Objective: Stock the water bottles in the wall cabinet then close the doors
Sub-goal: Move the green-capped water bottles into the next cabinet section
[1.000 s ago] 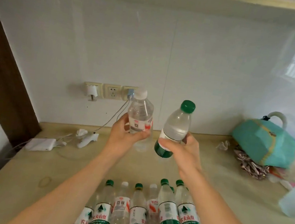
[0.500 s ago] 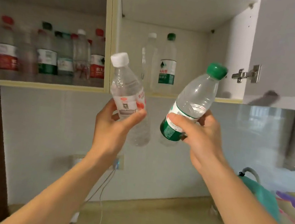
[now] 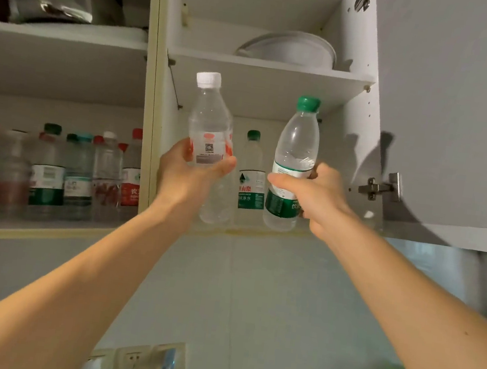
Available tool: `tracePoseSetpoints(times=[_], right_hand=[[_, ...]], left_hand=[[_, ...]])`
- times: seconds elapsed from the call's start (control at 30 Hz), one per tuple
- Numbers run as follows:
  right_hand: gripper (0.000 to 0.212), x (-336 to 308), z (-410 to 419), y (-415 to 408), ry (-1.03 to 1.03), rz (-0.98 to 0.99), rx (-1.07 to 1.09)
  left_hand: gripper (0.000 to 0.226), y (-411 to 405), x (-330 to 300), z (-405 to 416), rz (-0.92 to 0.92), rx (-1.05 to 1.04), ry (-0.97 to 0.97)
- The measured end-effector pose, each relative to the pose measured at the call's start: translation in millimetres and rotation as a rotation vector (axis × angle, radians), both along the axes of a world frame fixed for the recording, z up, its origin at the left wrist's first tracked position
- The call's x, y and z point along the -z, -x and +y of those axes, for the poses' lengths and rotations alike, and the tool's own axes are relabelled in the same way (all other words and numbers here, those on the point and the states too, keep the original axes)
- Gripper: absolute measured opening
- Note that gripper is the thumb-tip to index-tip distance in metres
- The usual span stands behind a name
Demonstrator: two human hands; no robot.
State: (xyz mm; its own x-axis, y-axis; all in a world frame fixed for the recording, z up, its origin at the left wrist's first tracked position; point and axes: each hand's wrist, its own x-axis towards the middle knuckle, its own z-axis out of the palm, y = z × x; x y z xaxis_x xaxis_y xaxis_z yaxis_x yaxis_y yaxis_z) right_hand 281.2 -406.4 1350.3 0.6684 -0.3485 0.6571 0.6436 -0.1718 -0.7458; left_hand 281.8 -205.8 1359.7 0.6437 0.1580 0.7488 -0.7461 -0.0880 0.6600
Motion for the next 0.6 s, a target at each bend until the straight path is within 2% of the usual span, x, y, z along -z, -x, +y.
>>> tracePoseSetpoints(times=[0.07,0.17,0.37,0.47,0.6], right_hand=[[0.050,-4,-8,-13,0.003,0.062,0.000],[0.046,-9,-20,-32,0.054,0.097,0.006],[0.042,-17,-41,-64,0.253,0.136,0.094],[0.043,-15,-50,-77,0.287,0.147,0.124],[0.047,-14,-60,-88,0.310,0.149,0.150]], left_hand=[[0.036,-15,-4,-8,0.104,-0.009,-0.002],[0.034,-38,-2,-18,0.217,0.045,-0.012],[0.023,-75,-12,-44,0.263,0.149,-0.116],[0.034,-93,-13,-61,0.231,0.081,-0.191],[0.049,-115,-13,-77,0.152,-0.134,-0.306]])
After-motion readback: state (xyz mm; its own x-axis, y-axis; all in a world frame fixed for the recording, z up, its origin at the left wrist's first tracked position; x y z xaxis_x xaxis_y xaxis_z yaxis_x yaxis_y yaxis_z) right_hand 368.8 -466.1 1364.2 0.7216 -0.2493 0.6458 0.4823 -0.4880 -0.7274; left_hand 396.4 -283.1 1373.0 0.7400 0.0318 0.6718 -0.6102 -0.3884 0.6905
